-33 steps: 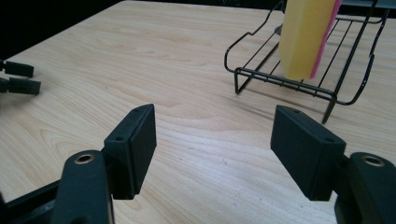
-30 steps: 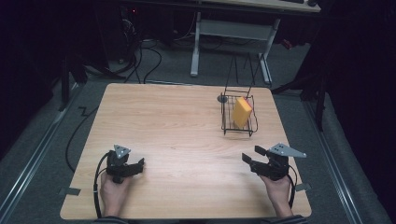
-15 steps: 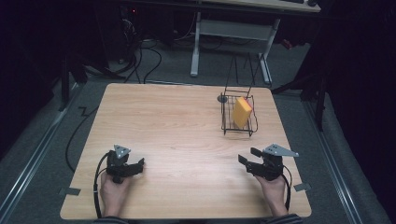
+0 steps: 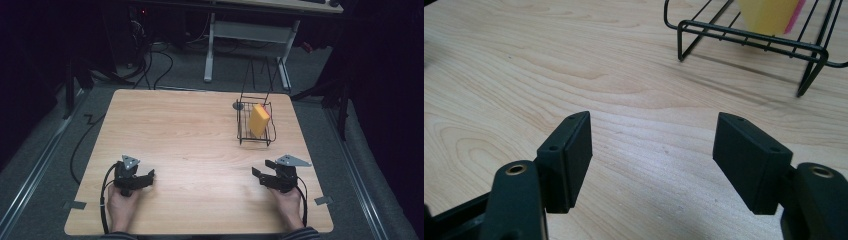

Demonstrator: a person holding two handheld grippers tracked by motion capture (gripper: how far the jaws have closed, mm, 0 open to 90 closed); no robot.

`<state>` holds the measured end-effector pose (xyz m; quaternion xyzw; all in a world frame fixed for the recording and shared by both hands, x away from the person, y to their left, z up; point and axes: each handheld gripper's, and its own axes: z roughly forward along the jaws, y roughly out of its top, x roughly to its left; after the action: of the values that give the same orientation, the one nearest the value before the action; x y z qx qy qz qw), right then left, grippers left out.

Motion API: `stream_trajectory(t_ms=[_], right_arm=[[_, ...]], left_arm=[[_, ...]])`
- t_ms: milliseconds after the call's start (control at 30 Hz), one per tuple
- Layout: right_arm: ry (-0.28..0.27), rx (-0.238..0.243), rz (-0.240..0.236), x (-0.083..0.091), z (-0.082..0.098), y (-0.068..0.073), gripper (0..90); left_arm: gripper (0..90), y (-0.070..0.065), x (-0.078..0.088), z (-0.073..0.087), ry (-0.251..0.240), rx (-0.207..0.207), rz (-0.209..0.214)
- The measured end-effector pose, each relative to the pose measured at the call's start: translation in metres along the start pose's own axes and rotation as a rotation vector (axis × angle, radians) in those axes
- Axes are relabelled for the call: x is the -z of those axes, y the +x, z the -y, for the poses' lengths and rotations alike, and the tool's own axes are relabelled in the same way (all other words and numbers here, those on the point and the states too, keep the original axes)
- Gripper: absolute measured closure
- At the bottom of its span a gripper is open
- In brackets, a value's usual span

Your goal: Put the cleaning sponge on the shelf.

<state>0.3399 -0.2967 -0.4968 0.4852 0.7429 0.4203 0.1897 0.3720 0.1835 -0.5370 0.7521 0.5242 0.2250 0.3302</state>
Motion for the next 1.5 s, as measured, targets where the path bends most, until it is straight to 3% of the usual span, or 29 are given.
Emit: stream_trajectory(t_ms=[400, 1500], right_arm=[[0.049, -0.002, 0.034, -0.014, 0.005, -0.003, 32.8], [0.103, 0.026, 0.123, -0.033, 0.009, -0.009, 33.8]], left_arm=[[18.9, 0.0, 0.0, 0.0, 0.0, 0.0, 0.0], [18.9, 0.0, 0.0, 0.0, 0.0, 0.0, 0.0]])
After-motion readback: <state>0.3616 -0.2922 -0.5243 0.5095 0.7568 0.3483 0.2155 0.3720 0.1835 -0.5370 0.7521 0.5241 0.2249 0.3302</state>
